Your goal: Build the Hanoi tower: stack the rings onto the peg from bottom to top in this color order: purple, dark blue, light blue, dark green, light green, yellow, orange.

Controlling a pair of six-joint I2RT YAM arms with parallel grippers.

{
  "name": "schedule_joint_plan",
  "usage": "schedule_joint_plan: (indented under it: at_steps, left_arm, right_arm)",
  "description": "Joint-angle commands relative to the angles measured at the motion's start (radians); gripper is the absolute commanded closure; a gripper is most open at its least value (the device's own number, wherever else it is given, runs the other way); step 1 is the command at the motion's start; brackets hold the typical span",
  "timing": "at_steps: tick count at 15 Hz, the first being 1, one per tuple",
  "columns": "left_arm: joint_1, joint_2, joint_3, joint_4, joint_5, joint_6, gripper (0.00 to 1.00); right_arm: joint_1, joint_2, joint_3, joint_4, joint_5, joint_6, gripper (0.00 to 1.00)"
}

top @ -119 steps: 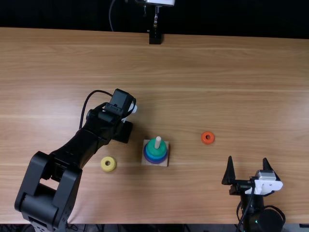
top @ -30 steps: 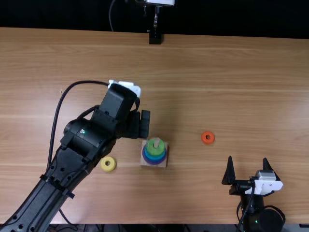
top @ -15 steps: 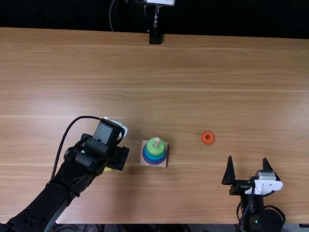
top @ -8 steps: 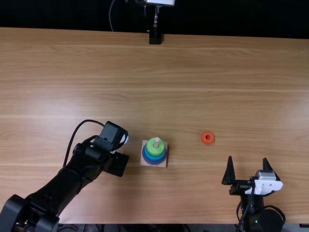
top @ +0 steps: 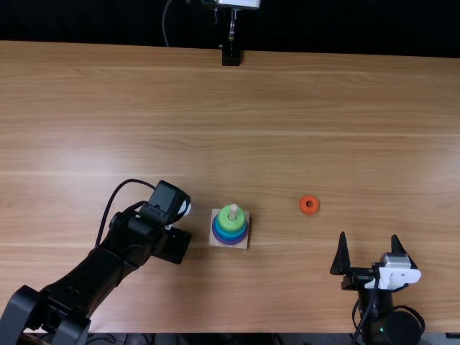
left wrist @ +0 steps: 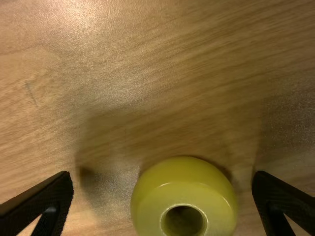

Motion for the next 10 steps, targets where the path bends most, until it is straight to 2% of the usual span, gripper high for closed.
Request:
schedule_joint_plan:
  at_steps: [1, 2, 4, 8, 10]
  left_arm:
    - [0.007, 0.021, -0.014, -0.033, -0.001, 0.007, 0.53]
    - [0.007, 0.021, -0.013, -0.057, -0.002, 0.007, 0.72]
    - [0.006, 0.021, -0.010, -0.068, -0.004, 0.012, 0.98]
    - [0.000, 0.018, 0.004, -0.068, -0.015, 0.005, 1.00]
    - [-0.008, 0.013, 0.068, -0.103, -0.015, 0.001, 1.00]
  right_arm:
    - [-0.004, -0.006, -0.015, 0.000, -0.001, -0.002, 0.00]
    - [-0.004, -0.006, -0.015, 0.000, -0.001, -0.002, 0.00]
    - [-0.004, -0.006, -0.015, 0.000, -0.001, -0.002, 0.00]
    - [-0.004, -0.006, -0.015, 0.000, -0.001, -0.002, 0.00]
    - [-0.004, -0.006, -0.015, 0.000, -0.001, -0.002, 0.00]
